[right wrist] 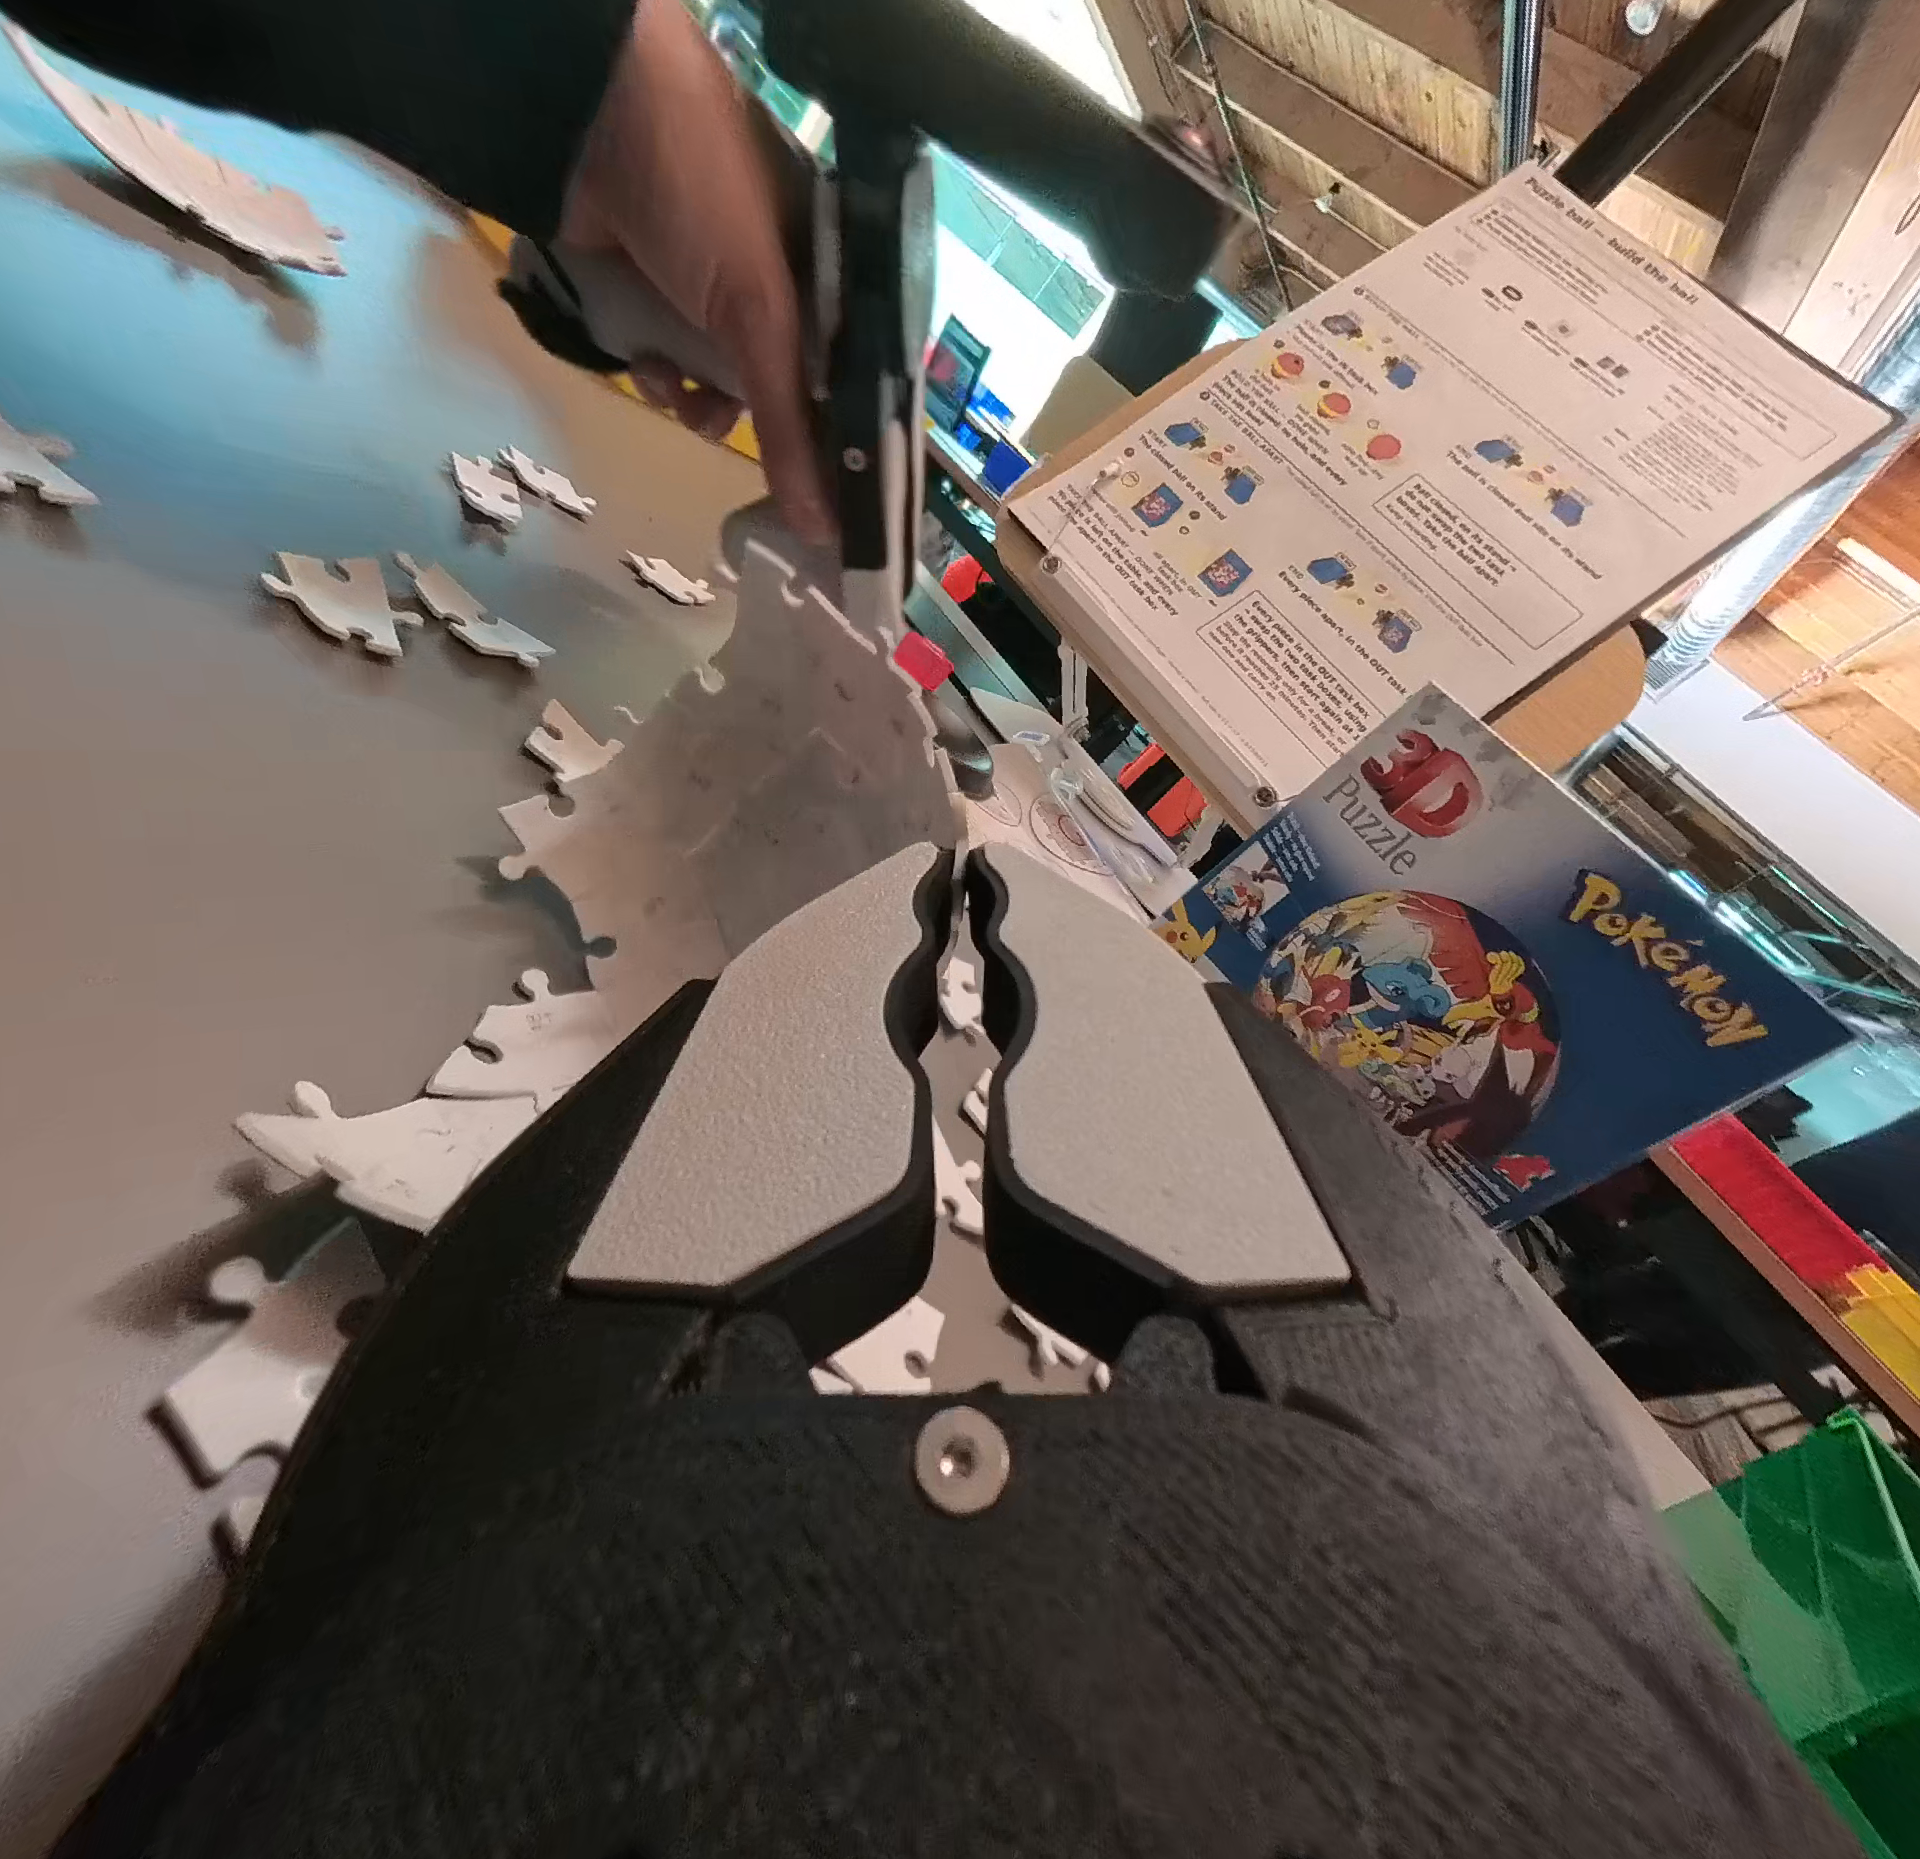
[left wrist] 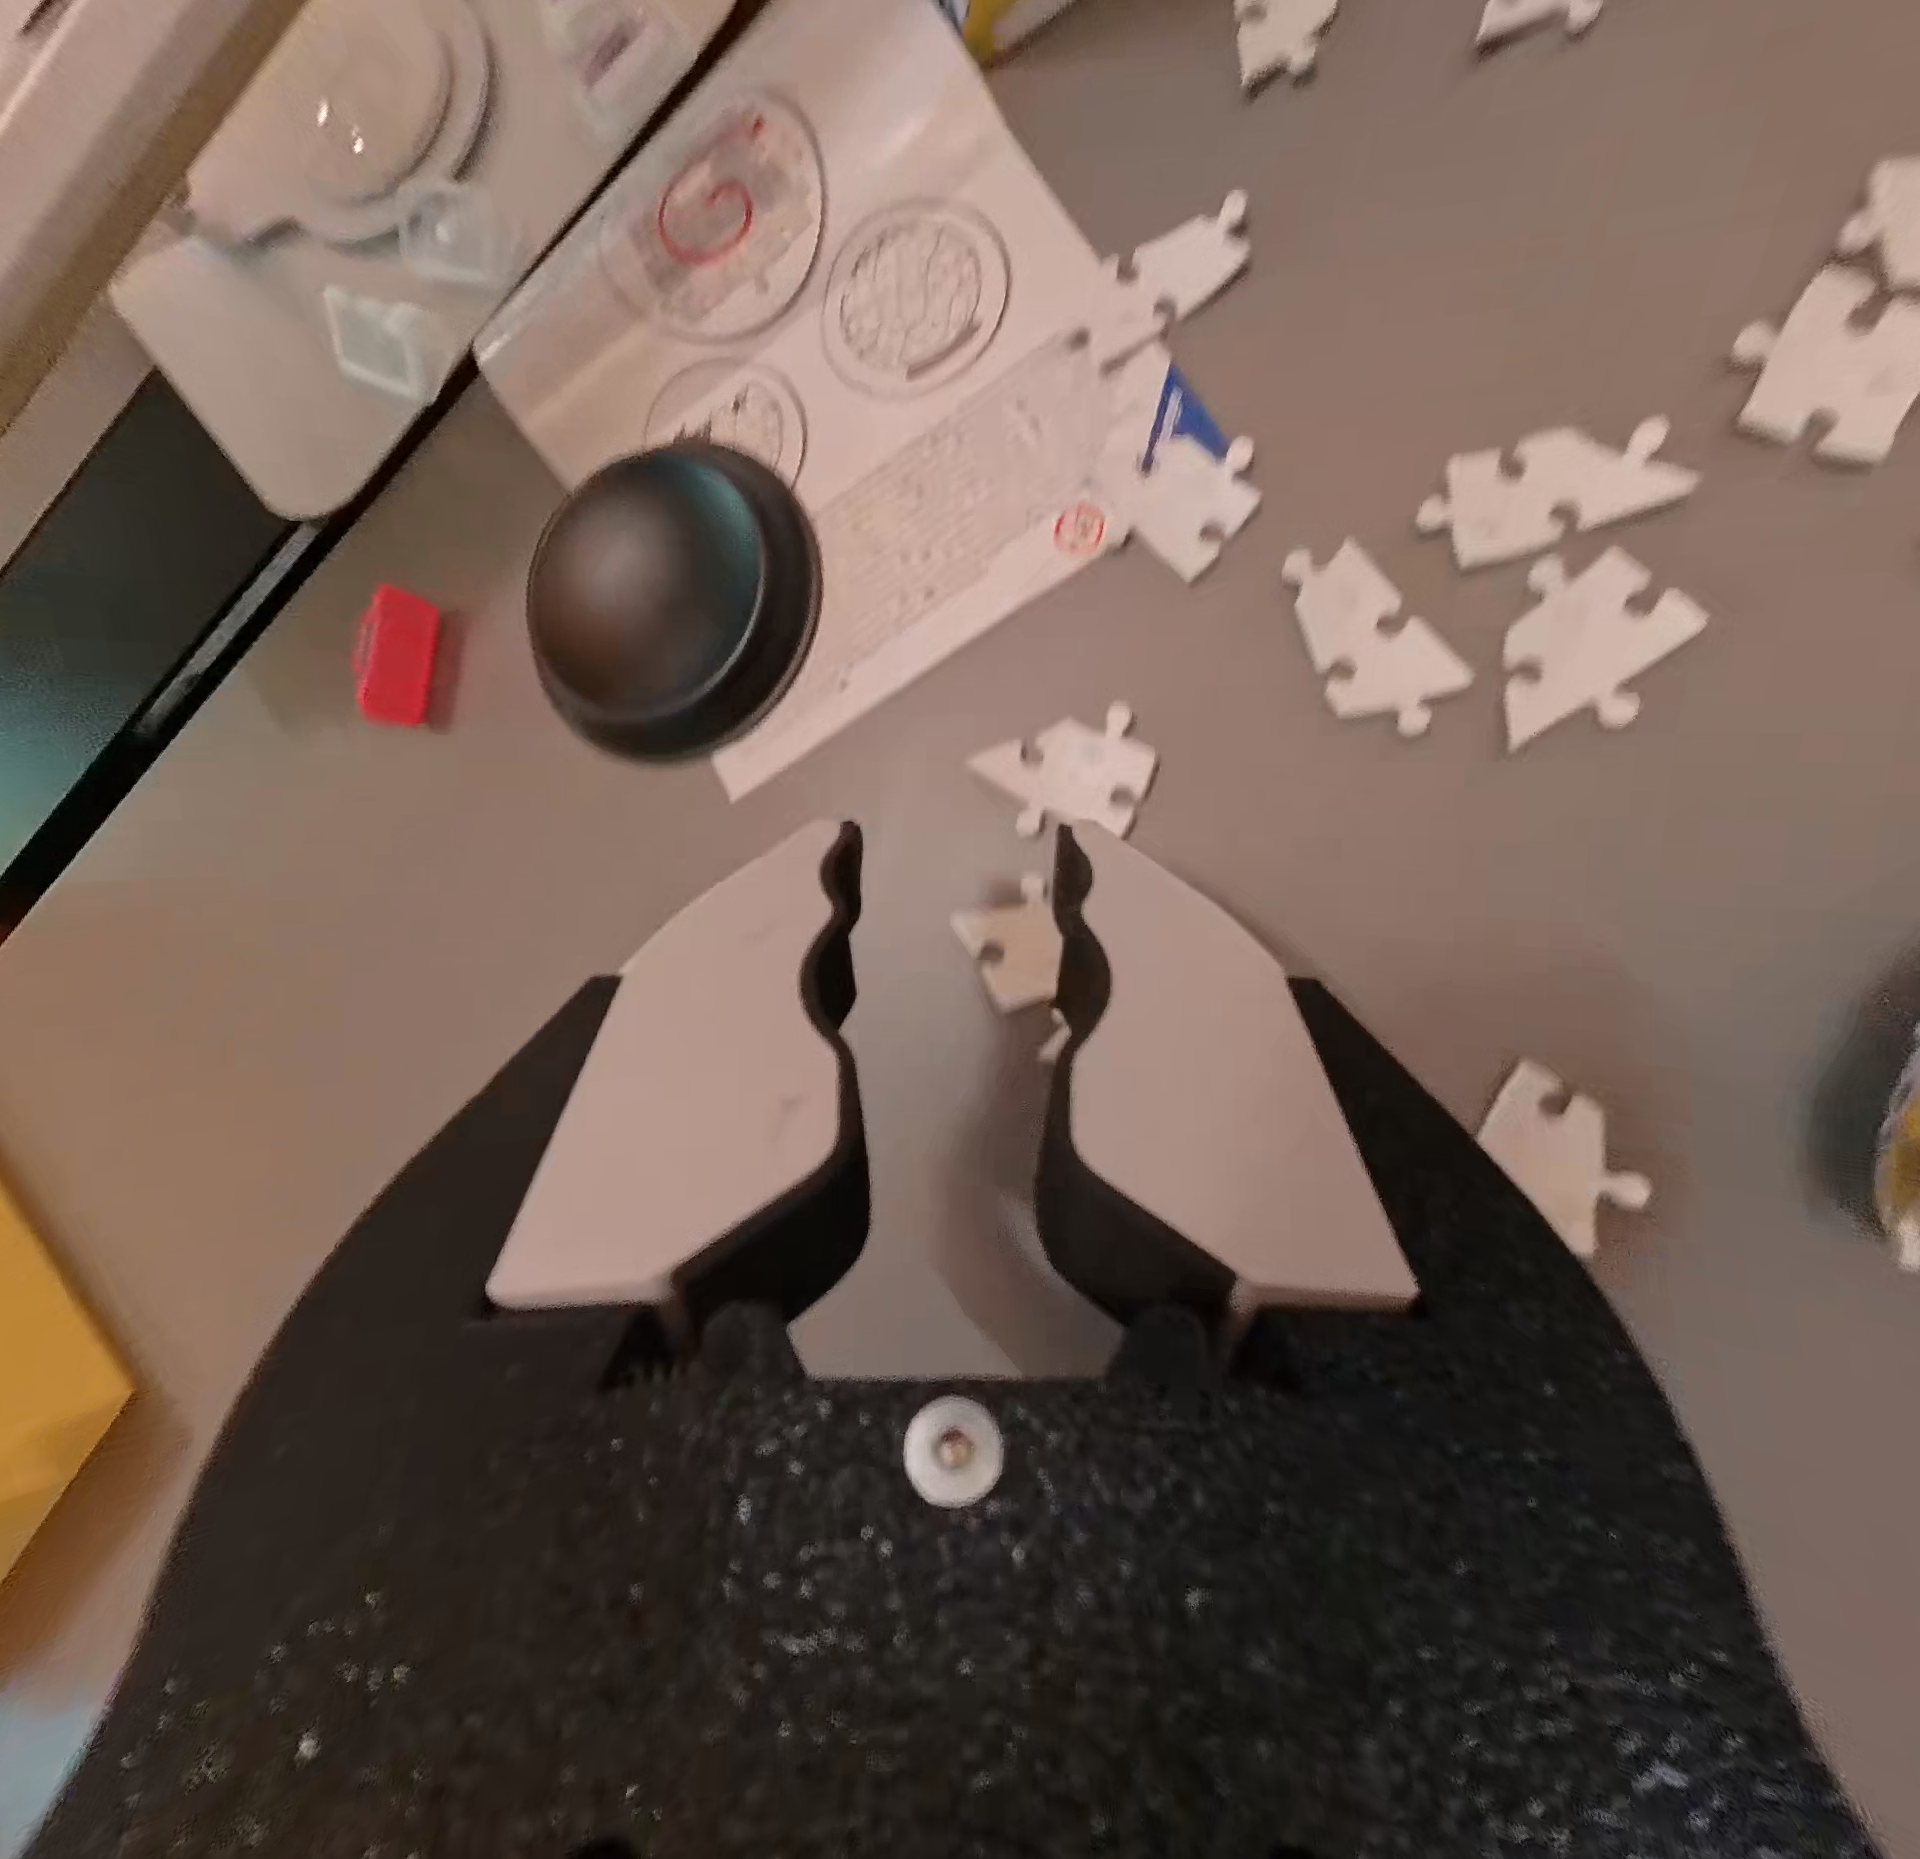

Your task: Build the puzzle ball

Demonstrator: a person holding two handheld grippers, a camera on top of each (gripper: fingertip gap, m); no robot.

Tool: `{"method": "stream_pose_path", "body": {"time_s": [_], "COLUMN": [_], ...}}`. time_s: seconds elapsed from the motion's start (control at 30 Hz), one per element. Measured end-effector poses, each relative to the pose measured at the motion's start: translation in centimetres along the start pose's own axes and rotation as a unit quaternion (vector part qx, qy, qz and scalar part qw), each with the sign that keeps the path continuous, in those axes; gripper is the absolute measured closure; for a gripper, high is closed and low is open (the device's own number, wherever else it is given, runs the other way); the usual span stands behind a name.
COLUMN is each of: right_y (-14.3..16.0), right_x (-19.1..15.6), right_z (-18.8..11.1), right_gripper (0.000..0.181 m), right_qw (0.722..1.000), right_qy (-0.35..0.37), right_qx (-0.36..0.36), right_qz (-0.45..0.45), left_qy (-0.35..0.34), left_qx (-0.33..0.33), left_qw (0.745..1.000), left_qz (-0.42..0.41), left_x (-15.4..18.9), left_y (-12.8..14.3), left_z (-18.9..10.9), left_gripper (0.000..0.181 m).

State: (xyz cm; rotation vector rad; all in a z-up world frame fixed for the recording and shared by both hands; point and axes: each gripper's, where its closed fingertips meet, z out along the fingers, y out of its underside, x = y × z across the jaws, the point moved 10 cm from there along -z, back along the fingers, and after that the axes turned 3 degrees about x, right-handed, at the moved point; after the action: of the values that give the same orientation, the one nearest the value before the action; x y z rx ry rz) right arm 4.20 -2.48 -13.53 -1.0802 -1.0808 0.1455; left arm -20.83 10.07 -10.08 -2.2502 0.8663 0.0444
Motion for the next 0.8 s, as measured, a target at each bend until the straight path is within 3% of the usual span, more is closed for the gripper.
{"method": "stream_pose_path", "body": {"time_s": [0.17,0.3,0.6,0.8], "right_y": [-1.6,-2.8,-2.2,-1.7], "right_x": [-1.3,-2.5,-2.2,-1.9], "right_z": [1.4,2.2,1.8,1.7], "right_gripper": [0.179,0.179,0.179,0.179], "right_qw": [1.000,0.999,0.999,0.999], "right_qy": [0.025,0.028,0.037,0.046], "right_qx": [-0.003,0.006,0.002,-0.006], "right_qz": [-0.013,-0.038,-0.031,-0.028], "left_qy": [-0.022,-0.022,-0.044,-0.073], "left_qx": [-0.019,-0.022,0.011,0.025], "left_qw": [0.999,0.999,0.998,0.995], "left_qz": [-0.014,-0.039,-0.041,-0.067], "left_x": [-0.1,-0.4,-0.5,-1.5], "left_y": [3.5,4.5,5.4,8.2], "left_z": [-1.6,-2.3,-4.5,-7.0], "left_gripper": [0.147,0.146,0.145,0.145]}}
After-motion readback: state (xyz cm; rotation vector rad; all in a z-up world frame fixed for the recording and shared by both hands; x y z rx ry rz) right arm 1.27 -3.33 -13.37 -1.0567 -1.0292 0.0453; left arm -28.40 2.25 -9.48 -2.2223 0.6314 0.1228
